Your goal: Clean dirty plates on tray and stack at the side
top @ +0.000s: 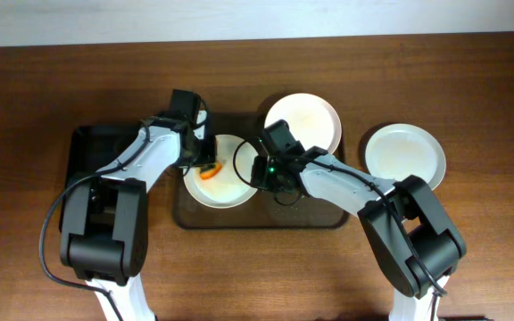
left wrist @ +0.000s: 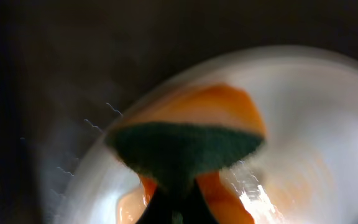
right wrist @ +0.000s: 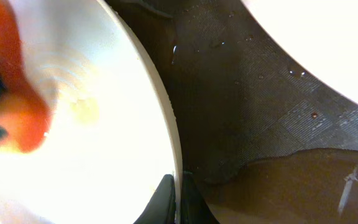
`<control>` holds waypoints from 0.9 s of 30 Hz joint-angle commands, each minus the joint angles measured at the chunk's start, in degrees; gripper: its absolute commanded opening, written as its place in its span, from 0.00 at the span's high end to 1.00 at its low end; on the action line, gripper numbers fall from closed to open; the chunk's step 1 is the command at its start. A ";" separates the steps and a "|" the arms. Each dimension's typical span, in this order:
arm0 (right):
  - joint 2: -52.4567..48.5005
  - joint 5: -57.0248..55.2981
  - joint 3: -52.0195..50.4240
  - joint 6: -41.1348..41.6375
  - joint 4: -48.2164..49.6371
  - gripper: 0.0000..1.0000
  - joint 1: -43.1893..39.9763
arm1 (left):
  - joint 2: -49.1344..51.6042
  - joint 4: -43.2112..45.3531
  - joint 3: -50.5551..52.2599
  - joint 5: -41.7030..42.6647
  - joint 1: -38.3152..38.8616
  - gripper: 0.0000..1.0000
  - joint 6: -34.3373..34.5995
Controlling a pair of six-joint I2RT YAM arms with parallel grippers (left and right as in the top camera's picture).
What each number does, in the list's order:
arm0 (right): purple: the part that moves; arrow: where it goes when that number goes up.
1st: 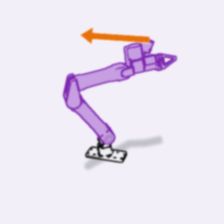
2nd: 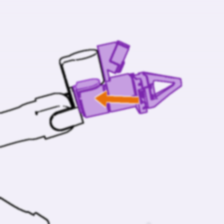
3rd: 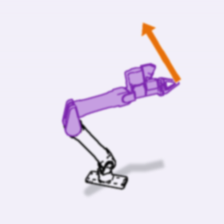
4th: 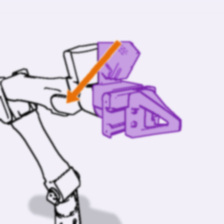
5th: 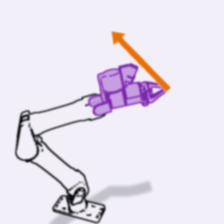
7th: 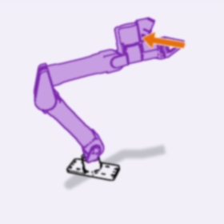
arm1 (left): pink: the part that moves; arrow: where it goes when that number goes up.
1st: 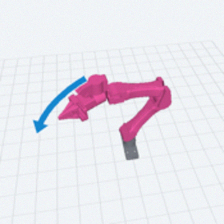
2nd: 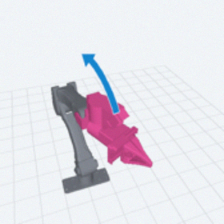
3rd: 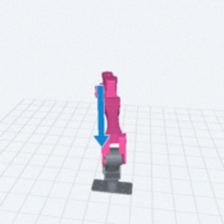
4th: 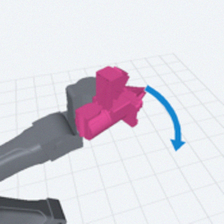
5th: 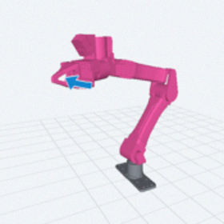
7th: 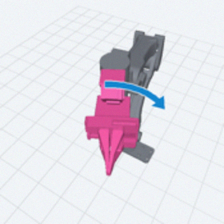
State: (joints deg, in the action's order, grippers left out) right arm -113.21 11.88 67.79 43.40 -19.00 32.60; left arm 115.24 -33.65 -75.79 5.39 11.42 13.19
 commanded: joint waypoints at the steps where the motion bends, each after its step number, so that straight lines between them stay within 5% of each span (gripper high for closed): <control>1: -1.51 0.35 -0.37 -1.44 -1.11 0.96 0.37 | 2.43 3.91 0.72 -13.55 -0.92 1.00 2.19; 7: -1.51 0.39 -0.37 -1.62 -1.09 0.96 0.37 | 2.38 -9.27 0.72 29.31 -1.66 1.00 -14.53; 8: -1.51 0.39 -0.37 -1.64 -1.11 0.96 0.37 | 2.38 -8.87 0.72 30.69 -1.90 1.00 -14.53; 10: -1.51 0.42 -0.37 -1.62 -1.20 0.96 0.37 | 2.38 -7.30 0.72 29.77 -2.36 1.00 -14.21; 14: -1.51 0.59 -0.37 -1.62 -1.29 0.96 0.37 | 2.36 -6.71 -3.69 15.13 -3.72 1.00 -6.99; 21: -1.49 0.90 -0.37 -1.64 -1.77 0.96 0.35 | 2.36 -36.57 -35.56 -12.48 -4.15 1.00 0.74; 27: 1.70 3.54 5.66 -11.89 -11.30 0.96 -1.18 | 2.40 -46.38 -40.33 -12.52 -9.75 1.00 0.74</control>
State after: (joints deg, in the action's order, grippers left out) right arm -113.21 15.05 69.56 38.68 -25.74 32.23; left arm 117.86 -78.87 -116.05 -4.67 4.91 12.73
